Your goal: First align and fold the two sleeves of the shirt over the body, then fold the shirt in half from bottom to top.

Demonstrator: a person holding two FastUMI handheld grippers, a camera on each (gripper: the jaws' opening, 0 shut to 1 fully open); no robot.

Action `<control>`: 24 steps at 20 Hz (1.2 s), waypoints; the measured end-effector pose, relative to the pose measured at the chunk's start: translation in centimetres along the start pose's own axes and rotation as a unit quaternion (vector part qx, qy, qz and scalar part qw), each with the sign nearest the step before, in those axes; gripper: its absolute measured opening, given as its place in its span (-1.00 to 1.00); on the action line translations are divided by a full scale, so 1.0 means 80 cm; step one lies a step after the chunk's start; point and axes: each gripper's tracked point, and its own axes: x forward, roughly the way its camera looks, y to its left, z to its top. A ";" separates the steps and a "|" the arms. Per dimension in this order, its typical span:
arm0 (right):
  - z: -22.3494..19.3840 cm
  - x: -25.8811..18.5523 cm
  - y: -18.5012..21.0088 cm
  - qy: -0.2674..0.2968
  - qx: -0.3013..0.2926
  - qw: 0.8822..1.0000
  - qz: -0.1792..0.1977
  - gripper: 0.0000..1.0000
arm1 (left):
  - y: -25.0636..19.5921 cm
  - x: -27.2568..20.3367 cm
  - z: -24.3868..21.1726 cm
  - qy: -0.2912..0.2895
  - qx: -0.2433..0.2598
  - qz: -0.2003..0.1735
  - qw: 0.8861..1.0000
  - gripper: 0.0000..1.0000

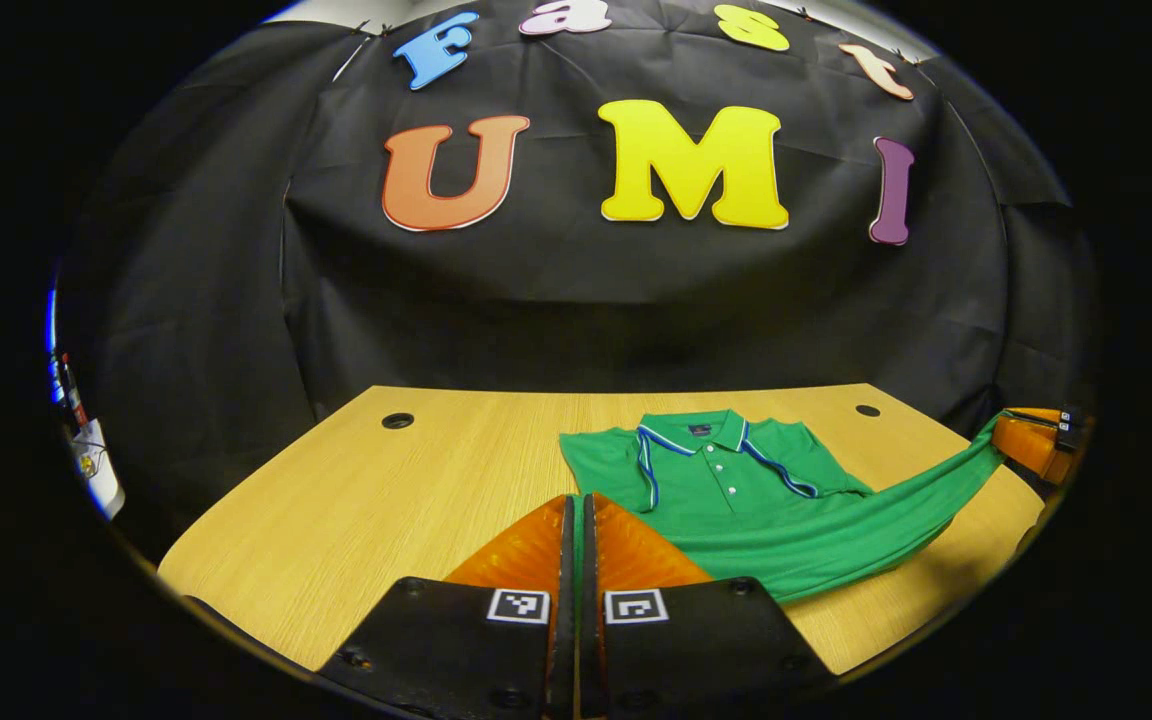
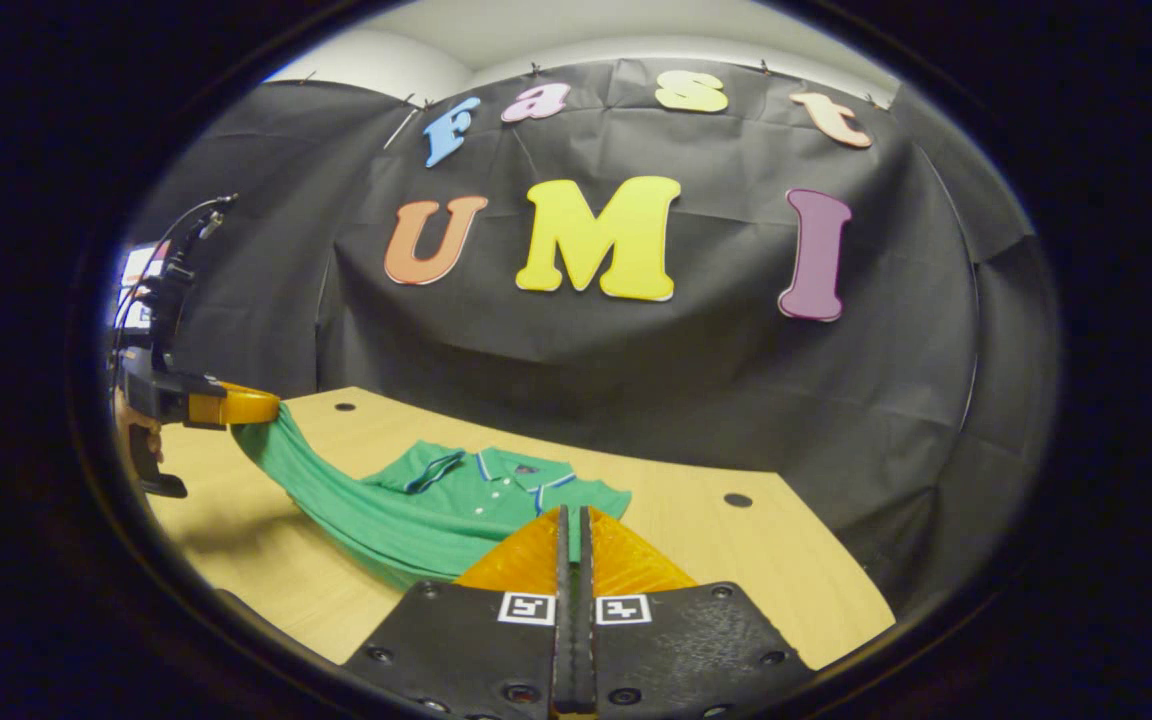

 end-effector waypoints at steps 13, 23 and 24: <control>0.036 0.287 -0.029 -0.027 -0.006 0.999 -0.029 -1.00 | 0.019 0.270 0.059 0.017 -0.005 0.011 1.000 -0.85; -0.061 0.423 -0.070 0.034 0.005 0.998 -0.060 -1.00 | -0.001 0.396 0.006 0.047 0.019 -0.004 0.999 -0.85; -0.062 0.427 -0.073 0.024 0.009 0.998 -0.061 -1.00 | 0.001 0.399 0.001 0.049 0.017 -0.003 0.999 -0.84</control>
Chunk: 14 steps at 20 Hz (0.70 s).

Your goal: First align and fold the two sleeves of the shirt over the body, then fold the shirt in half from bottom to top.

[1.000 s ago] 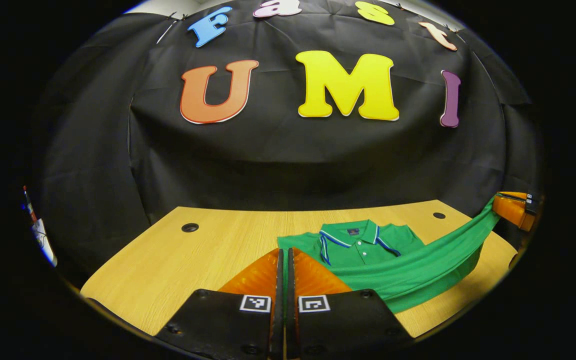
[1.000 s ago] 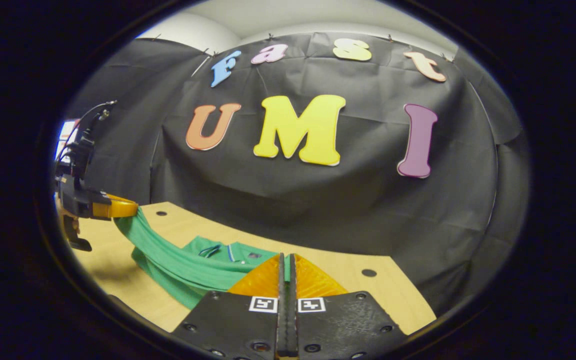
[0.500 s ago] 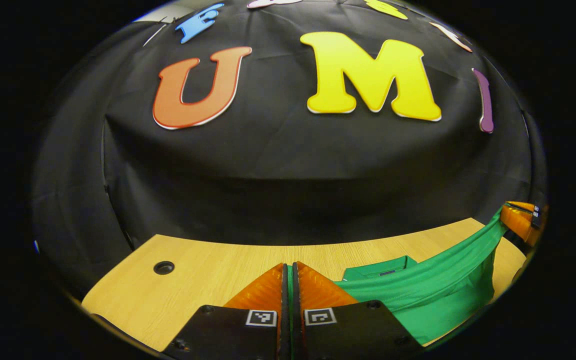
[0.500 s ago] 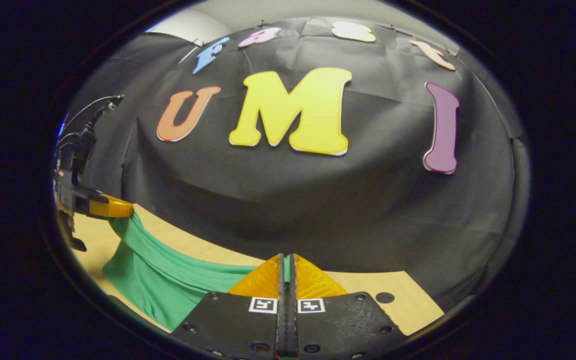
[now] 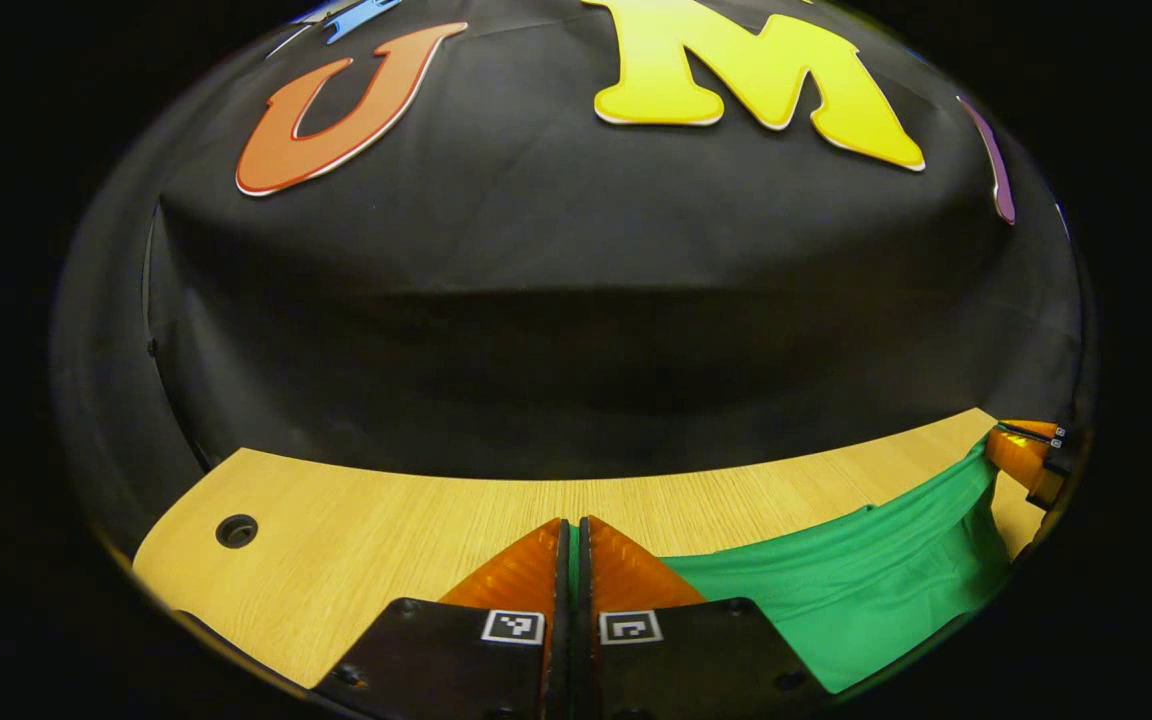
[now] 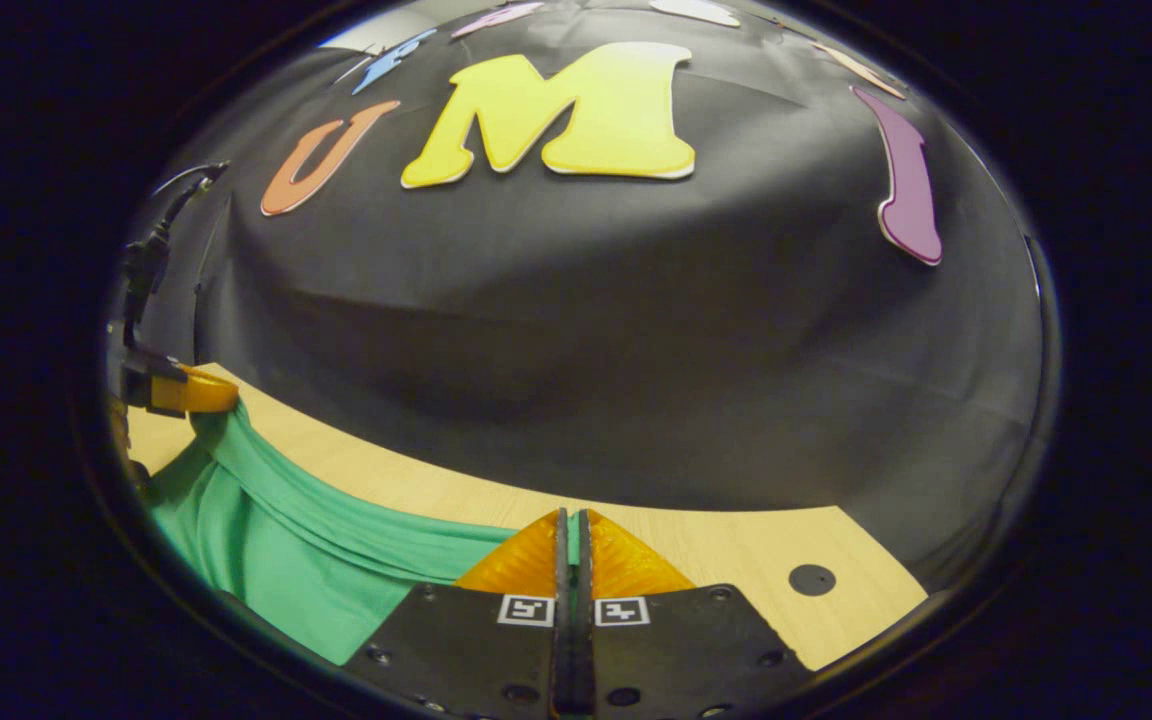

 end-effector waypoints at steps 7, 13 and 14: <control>-0.013 0.008 -0.005 0.006 0.015 1.000 -0.010 -1.00 | 0.003 0.005 -0.007 -0.005 -0.005 0.000 1.000 -0.84; -0.020 0.007 -0.012 0.012 0.014 1.000 -0.020 0.92 | -0.003 0.000 -0.012 0.004 0.007 0.010 1.000 1.00; -0.022 0.008 -0.013 0.014 0.005 1.000 -0.027 0.92 | 0.000 0.006 -0.014 0.005 0.016 0.019 1.000 1.00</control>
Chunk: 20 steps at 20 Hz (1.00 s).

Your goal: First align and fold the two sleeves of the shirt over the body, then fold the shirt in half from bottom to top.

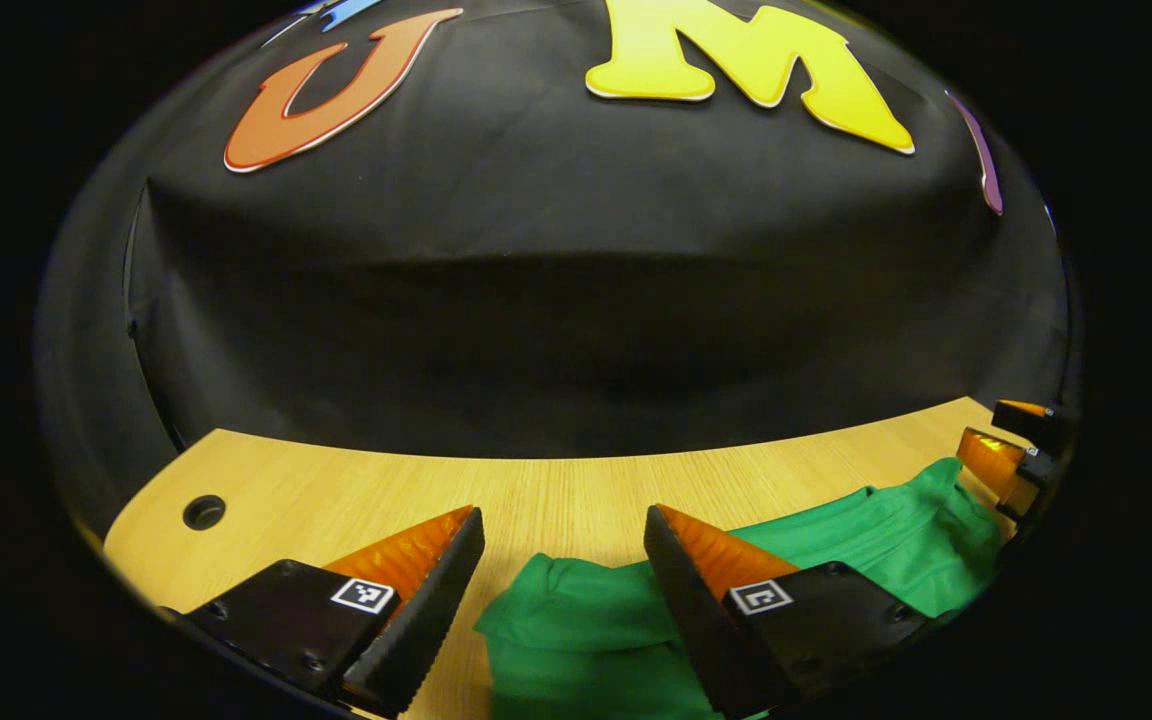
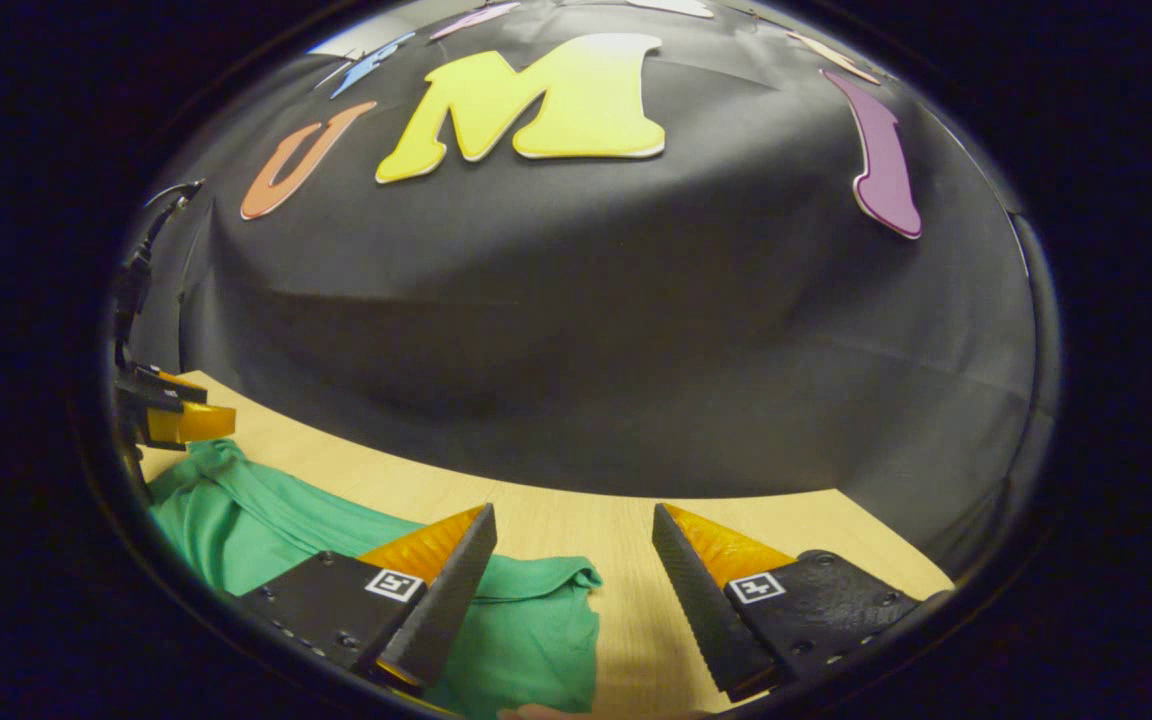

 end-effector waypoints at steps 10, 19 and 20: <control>0.080 -0.076 0.006 -0.004 -0.018 1.000 0.021 0.90 | -0.042 -0.078 0.028 0.013 -0.064 -0.034 0.997 1.00; 0.186 -0.292 0.013 -0.061 0.017 0.993 0.099 0.89 | -0.038 -0.284 0.097 -0.056 -0.058 0.007 0.997 1.00; 0.190 -0.319 0.012 -0.067 0.014 0.993 0.099 0.89 | -0.042 -0.308 0.098 -0.062 -0.058 0.009 0.996 1.00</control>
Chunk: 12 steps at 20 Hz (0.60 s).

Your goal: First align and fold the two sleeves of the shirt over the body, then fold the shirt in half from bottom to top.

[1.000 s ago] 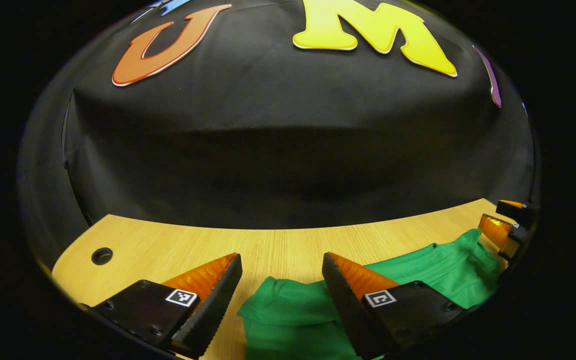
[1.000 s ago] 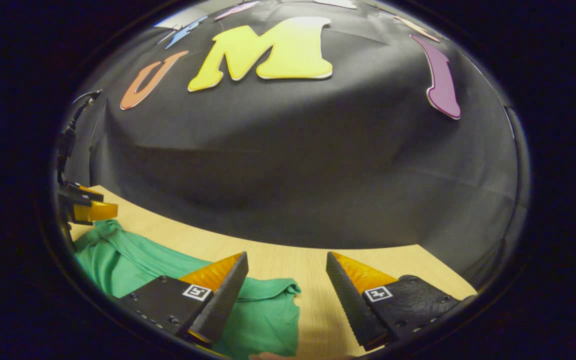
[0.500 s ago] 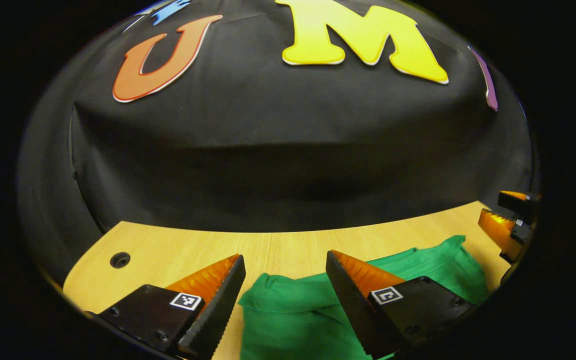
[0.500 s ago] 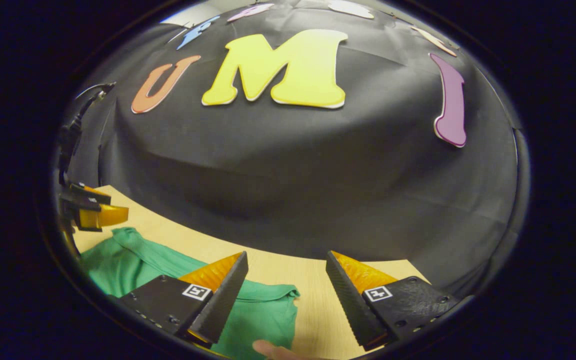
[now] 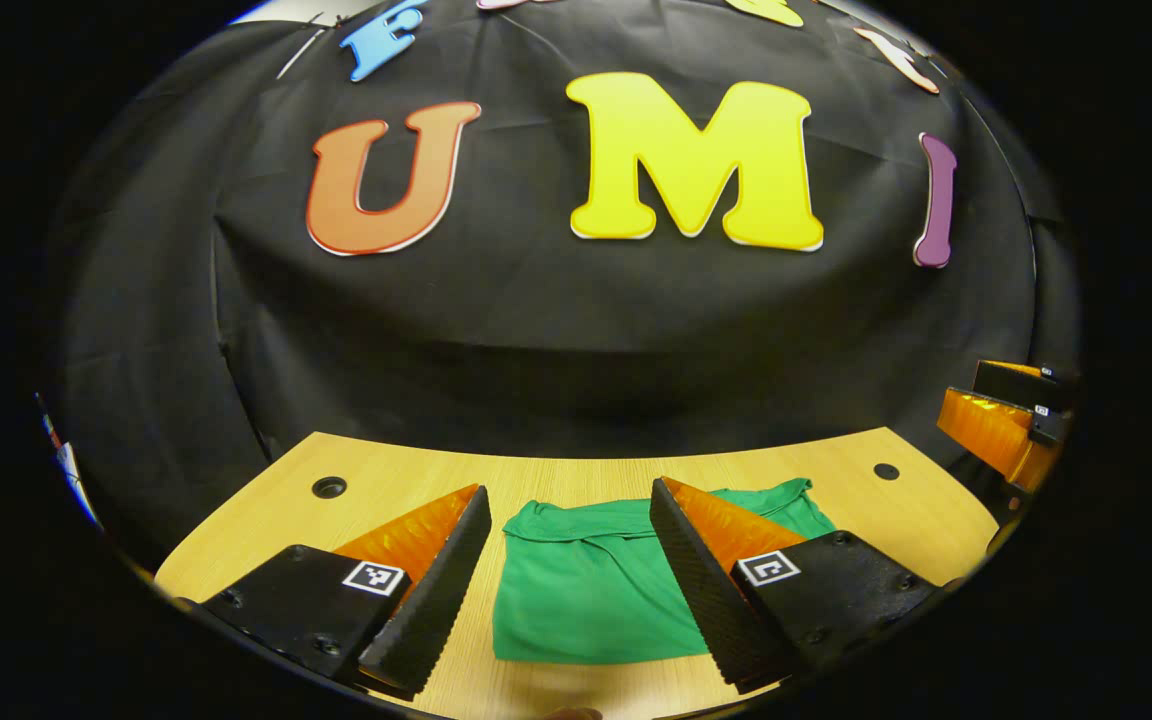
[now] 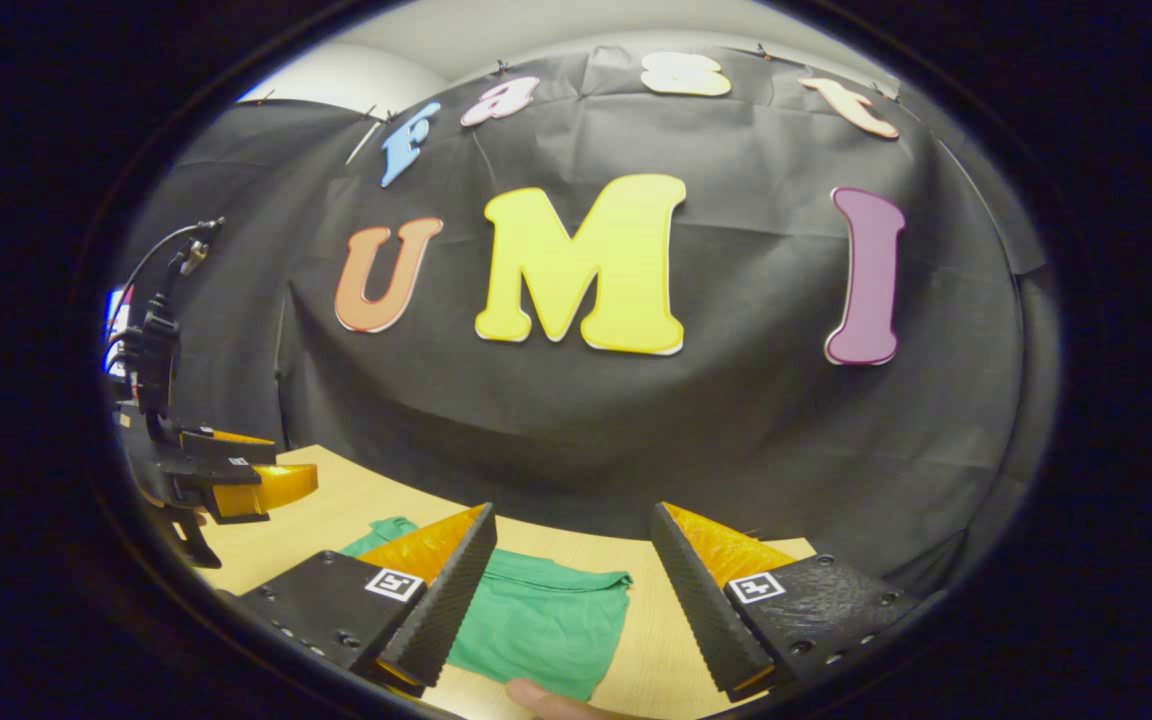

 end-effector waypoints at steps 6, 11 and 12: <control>0.002 -0.164 0.039 -0.012 0.020 0.999 0.036 0.87 | -0.043 -0.146 0.014 -0.051 0.050 -0.010 0.997 1.00; -0.027 -0.296 0.026 0.002 0.040 0.999 0.023 0.87 | -0.071 -0.270 -0.002 -0.081 0.059 -0.011 0.995 1.00; -0.028 -0.321 0.016 -0.007 0.051 0.999 0.010 0.89 | -0.075 -0.289 -0.008 -0.085 0.055 -0.013 0.995 1.00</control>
